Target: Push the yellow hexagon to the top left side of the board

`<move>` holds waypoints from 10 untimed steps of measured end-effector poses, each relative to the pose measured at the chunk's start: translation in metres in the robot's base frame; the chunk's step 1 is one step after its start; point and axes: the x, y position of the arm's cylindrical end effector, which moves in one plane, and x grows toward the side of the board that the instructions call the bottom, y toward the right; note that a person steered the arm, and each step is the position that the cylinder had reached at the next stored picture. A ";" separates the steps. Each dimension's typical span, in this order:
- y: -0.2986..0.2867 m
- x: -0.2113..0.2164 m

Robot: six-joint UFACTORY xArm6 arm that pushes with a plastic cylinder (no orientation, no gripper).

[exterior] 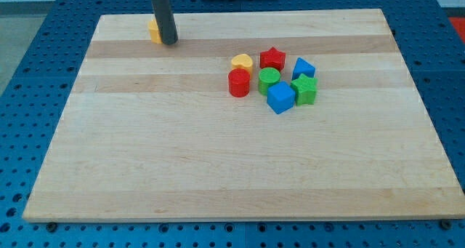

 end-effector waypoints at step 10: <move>-0.053 -0.029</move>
